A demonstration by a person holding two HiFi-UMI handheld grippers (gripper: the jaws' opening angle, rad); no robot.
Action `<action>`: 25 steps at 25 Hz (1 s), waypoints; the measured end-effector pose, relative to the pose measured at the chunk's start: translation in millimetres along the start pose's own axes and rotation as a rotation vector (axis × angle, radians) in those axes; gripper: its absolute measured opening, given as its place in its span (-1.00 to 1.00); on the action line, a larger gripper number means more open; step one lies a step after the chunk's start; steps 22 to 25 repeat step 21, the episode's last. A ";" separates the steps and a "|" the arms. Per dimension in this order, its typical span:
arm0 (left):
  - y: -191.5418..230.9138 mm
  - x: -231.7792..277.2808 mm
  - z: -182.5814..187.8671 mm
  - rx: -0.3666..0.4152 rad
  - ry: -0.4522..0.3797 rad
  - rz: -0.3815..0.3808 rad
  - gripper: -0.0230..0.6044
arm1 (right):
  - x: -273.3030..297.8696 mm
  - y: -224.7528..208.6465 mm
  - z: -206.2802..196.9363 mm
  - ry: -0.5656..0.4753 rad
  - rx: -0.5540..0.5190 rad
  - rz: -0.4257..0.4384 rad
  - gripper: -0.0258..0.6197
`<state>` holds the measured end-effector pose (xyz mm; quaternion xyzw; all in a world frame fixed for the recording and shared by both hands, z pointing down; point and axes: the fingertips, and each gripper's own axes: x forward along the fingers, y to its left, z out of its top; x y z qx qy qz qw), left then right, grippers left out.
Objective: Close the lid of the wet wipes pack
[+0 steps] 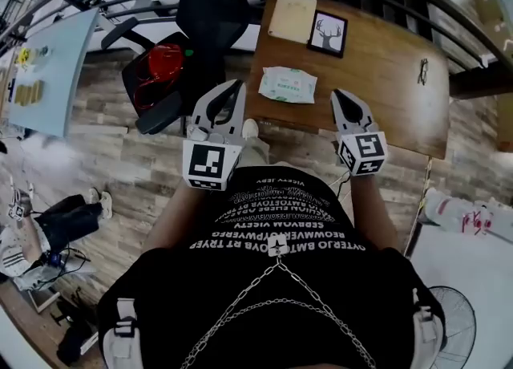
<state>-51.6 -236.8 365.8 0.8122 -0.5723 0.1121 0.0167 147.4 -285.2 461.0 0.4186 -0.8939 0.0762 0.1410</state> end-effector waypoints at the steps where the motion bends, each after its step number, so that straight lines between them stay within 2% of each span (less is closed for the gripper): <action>1: -3.6 -2.6 -0.3 0.002 0.003 0.001 -0.84 | -8.4 0.4 7.5 -0.015 -0.004 -0.001 -0.88; 8: -31.6 -21.4 -10.0 0.038 0.058 -0.011 -0.84 | -43.2 16.1 31.4 -0.085 -0.037 0.009 -0.88; 14: -40.4 -26.1 -15.1 0.053 0.113 -0.029 -0.84 | -56.7 27.9 25.8 -0.093 0.049 0.049 -0.88; 21: -31.3 -5.7 -16.4 0.123 0.136 -0.068 -0.84 | -40.9 18.0 21.8 -0.115 0.090 0.022 -0.88; 25: -31.3 -5.7 -16.4 0.123 0.136 -0.068 -0.84 | -40.9 18.0 21.8 -0.115 0.090 0.022 -0.88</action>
